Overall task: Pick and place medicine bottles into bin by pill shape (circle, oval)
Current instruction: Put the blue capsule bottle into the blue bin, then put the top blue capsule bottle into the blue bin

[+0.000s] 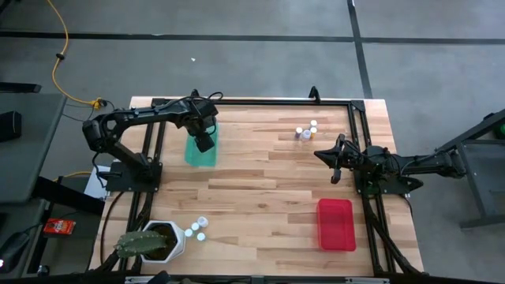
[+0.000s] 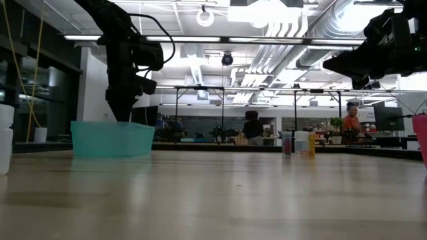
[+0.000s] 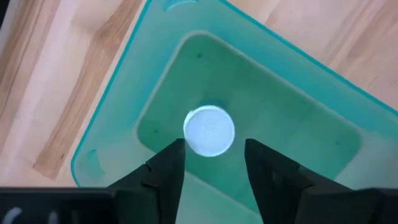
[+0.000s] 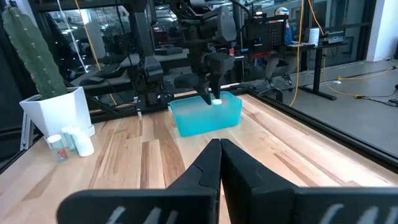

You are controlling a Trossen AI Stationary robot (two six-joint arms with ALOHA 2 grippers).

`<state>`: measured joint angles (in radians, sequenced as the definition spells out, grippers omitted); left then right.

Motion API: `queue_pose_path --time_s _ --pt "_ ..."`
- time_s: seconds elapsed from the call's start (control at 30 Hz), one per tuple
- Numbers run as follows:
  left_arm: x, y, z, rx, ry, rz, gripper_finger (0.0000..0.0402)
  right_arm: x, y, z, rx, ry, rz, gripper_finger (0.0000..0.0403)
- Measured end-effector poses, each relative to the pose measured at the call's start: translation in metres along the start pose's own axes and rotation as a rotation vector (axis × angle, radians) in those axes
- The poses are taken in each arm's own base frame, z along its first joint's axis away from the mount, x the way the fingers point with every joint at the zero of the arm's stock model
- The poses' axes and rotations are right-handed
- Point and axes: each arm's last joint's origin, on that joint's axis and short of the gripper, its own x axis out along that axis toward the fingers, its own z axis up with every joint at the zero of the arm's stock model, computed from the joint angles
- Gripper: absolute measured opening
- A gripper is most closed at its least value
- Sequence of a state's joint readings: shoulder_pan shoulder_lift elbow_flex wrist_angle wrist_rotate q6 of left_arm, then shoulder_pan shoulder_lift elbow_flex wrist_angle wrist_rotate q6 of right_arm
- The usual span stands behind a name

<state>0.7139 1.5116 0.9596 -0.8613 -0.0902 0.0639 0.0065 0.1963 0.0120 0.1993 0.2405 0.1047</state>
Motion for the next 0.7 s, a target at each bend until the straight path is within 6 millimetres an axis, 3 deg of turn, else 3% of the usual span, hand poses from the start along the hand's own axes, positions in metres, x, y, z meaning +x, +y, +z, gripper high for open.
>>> queue_pose_path --time_s 0.2,0.3,0.47,0.6,0.7 --pt "-0.001 0.0 0.002 -0.002 -0.029 0.003 0.0184 0.0 0.0 0.0 0.0 0.0 0.0 0.0" --pt "-0.014 0.002 0.005 -0.007 -0.068 0.026 0.0185 0.0 0.0 0.0 0.0 0.0 0.0 0.0" --pt "-0.07 0.008 0.013 -0.036 -0.298 0.054 0.0181 0.0 0.0 0.001 0.002 -0.007 0.001 0.0" --pt "-0.12 0.007 0.008 -0.058 -0.646 -0.052 0.0181 0.0 0.0 0.007 0.03 -0.075 -0.024 0.0002" --pt "-0.145 -0.002 -0.005 -0.029 -0.919 -0.164 0.0181 -0.001 -0.002 0.011 0.048 -0.114 -0.088 0.0017"
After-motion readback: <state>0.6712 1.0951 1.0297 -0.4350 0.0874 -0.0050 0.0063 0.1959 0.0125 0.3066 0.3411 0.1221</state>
